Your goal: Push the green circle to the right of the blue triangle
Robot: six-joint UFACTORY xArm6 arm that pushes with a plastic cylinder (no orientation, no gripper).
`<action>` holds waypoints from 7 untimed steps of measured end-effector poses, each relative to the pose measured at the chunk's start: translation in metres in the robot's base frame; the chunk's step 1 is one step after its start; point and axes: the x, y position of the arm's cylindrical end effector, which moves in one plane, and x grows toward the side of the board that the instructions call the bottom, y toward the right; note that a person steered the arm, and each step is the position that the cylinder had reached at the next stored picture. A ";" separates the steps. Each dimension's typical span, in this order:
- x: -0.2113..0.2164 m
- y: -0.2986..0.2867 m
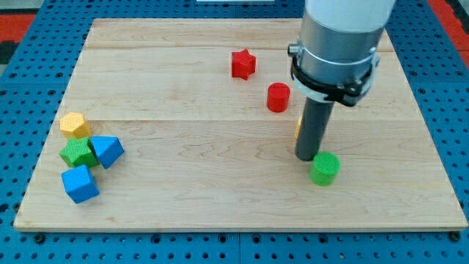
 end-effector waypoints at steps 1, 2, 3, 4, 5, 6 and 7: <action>0.008 0.063; 0.005 0.088; 0.058 0.117; 0.071 0.074; 0.019 0.026; 0.001 0.023; -0.005 -0.018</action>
